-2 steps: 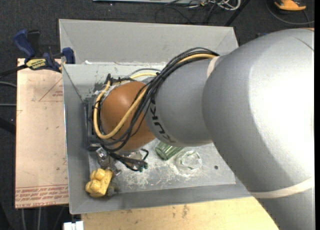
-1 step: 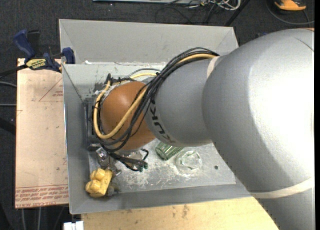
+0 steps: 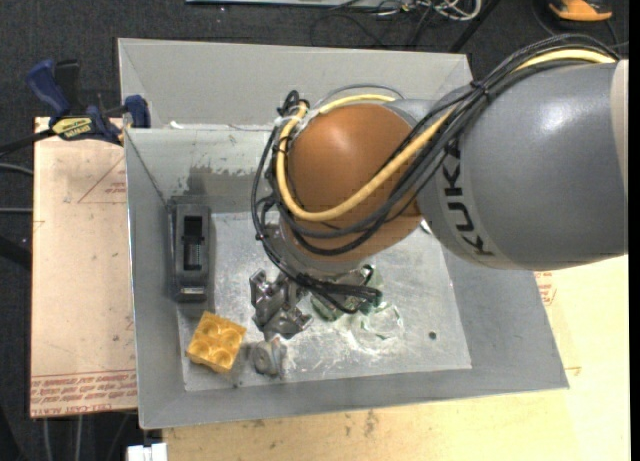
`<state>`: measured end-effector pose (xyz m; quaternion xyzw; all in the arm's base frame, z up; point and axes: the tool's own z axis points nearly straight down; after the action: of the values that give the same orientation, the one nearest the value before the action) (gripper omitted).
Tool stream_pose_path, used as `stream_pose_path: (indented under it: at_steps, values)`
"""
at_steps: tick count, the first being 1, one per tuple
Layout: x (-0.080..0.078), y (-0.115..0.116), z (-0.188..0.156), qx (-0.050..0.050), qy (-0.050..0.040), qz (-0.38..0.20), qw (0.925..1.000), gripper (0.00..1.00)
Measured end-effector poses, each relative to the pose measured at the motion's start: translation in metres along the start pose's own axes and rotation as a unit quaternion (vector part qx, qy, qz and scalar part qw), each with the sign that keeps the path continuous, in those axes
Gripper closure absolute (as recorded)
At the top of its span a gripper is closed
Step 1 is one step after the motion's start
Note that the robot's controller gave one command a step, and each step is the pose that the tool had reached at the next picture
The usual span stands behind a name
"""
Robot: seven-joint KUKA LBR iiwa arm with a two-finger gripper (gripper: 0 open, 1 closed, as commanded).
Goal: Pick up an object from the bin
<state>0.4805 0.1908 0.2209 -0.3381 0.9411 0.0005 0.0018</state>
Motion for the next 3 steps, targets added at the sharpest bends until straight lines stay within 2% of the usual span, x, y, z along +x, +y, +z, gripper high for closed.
stream_pose_path:
  at_steps: [3]
  values:
    - [-0.004,-0.006,0.011,-0.001,0.0011,-0.005,1.0,1.0]
